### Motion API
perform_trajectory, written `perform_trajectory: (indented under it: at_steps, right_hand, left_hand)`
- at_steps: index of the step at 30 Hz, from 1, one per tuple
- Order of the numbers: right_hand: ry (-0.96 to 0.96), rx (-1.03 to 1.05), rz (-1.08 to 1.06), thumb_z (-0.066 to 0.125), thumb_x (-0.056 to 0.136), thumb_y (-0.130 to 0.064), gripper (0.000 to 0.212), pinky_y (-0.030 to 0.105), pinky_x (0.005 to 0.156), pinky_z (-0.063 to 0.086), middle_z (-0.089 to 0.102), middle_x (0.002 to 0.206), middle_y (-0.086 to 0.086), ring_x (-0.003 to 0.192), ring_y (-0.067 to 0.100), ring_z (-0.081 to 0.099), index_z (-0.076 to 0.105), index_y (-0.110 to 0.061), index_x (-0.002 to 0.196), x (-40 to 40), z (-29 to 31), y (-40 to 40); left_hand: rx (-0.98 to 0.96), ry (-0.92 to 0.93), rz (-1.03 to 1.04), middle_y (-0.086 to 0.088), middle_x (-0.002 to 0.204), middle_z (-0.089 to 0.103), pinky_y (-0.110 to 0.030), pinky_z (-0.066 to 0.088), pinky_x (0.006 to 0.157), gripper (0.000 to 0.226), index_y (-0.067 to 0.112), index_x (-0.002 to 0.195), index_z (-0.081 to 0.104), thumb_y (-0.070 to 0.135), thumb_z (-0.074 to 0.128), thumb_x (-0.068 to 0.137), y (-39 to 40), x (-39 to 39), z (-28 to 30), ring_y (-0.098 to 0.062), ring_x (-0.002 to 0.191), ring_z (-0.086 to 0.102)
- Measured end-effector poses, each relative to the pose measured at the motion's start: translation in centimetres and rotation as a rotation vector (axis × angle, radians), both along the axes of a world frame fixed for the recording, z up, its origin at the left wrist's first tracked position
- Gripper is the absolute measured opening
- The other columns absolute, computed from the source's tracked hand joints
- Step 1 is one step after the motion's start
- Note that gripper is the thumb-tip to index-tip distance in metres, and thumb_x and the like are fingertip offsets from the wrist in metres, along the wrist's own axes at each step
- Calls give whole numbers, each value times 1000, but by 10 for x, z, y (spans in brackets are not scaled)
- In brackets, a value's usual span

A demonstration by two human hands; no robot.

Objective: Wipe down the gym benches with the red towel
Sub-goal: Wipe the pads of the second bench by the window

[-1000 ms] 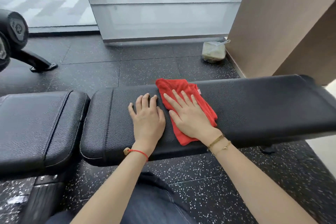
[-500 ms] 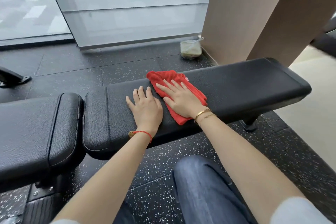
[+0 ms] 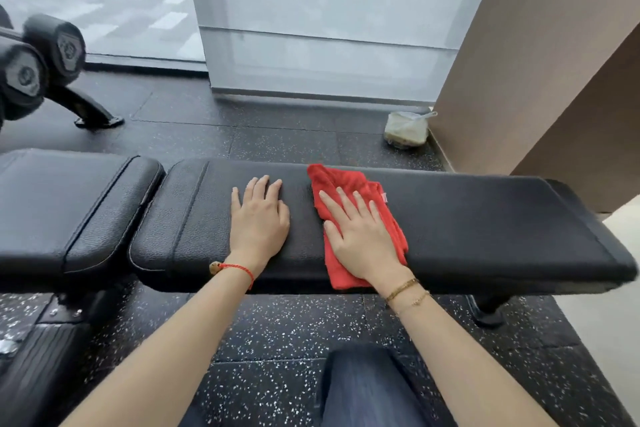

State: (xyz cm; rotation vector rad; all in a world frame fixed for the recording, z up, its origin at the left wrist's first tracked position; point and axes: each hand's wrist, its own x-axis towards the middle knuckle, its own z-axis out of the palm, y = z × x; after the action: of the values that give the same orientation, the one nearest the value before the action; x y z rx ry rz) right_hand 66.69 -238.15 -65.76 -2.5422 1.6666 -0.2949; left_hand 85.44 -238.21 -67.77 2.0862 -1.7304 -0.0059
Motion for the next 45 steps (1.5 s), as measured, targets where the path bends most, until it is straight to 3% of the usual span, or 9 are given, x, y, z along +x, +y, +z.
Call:
perform_trajectory:
  at_steps: [8,16,24,29,33,45]
  right_hand:
    - [28,82,51,27,102,-41,57,48,121,-3,3,164,2,150,28,1,5,-36,154,2,7,-23]
    - [10,38,80,26,102,-41,56,44,122,-3,4,164,0,151,26,3,5,-37,154,-29,5,-19]
    - [27,92,-182,26,101,-39,57,47,121,-1,6,164,3,150,30,5,6,-36,154,-83,9,-58]
    - [-5,133,-33,26,102,-38,56,48,121,-5,3,164,3,150,30,0,7,-34,155,-37,13,-64]
    - [-7,74,71,28,101,-39,57,45,121,-5,6,164,1,150,27,3,8,-36,154,-45,7,-48]
    - [-26,62,51,26,101,-41,57,44,122,-6,4,164,-2,151,24,0,6,-39,154,-70,-2,-43]
  left_hand:
    - [7,28,26,-2,156,35,-48,11,122,47,22,145,42,25,42,98,4,-5,3,-18,147,24]
    - [35,39,32,0,157,33,-47,9,122,48,24,146,40,23,40,99,3,-7,4,-17,148,22]
    - [32,45,40,-3,154,37,-49,11,122,46,20,143,45,21,43,96,1,-7,4,-20,146,25]
    - [17,166,165,-10,148,41,-58,5,120,44,12,138,46,23,41,96,-11,-39,11,-26,144,26]
    - [25,136,145,-7,150,37,-62,3,118,46,16,143,40,24,38,99,-16,-69,11,-26,145,22]
    - [44,23,172,-10,152,36,-64,6,117,47,18,142,42,28,40,96,-17,-80,2,-30,145,22]
